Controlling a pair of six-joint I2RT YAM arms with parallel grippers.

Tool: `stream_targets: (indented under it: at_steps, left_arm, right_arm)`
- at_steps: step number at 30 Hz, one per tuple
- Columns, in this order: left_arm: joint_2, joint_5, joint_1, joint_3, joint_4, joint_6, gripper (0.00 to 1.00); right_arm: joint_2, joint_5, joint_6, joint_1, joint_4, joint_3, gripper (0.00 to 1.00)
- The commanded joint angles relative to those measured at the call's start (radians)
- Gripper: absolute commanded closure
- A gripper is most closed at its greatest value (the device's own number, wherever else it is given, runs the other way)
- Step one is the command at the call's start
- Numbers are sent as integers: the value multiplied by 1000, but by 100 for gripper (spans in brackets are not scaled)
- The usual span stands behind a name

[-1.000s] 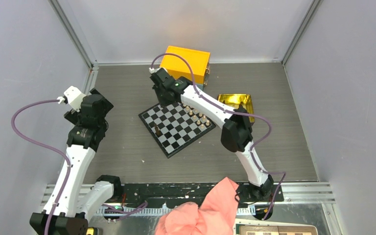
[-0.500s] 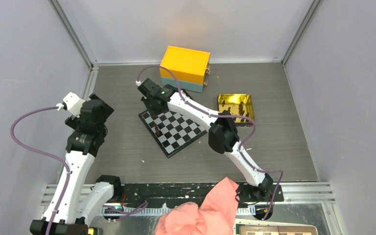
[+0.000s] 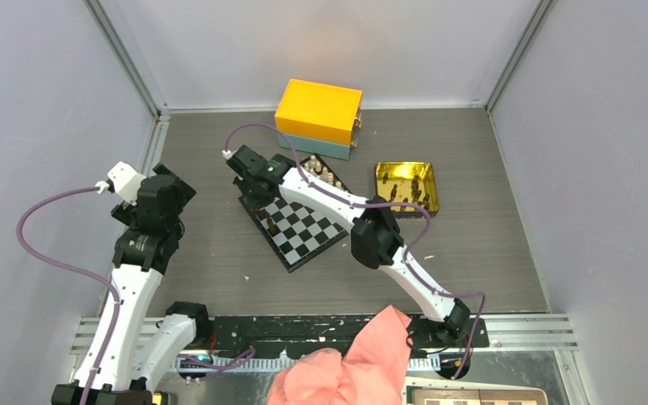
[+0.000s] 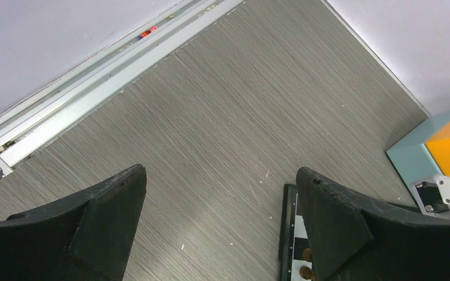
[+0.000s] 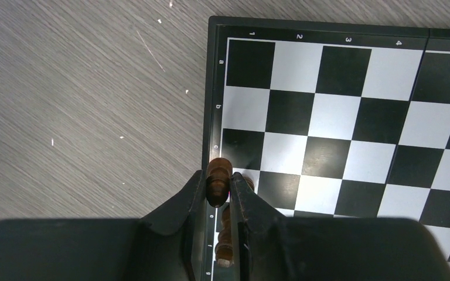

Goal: Set up the chess pieces on the board
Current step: Place the chess piece on the chessboard.

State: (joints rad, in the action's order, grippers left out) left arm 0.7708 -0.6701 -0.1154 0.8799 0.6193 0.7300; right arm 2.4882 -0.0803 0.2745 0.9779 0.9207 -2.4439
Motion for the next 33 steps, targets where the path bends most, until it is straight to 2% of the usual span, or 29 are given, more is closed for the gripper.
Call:
stream_targets:
  at_steps: [1,20,23,26,29,31,33]
  left_arm:
    - [-10,-3,5,8,-32,10,1]
    - [12,-16,-24,-1,-75,-30,1]
    - [16,-23,-28,-1,-78,-35,0]
    - [18,-28,-30,1,-81,-38,0]
    - [21,-31,-33,3,-82,-41,0]
    - [24,-30,-33,6,-82,-40,0]
    - [28,-27,-33,11,-81,-38,0]
  right_arm:
    - [13,-8,-30,-1,-19,-43,99]
    - [54,-12,-43,-19,-47,-40,97]
    - [49,-6,-48,-21,-50,-29,86]
    - [40,-3,-53,-23,-54,-21,64]
    - [31,7,-54,-25,-57,-23,50]
    - [27,12,-53,-27,-57,-27,45]
    - [19,13,-54,-27,-57,-27,44]
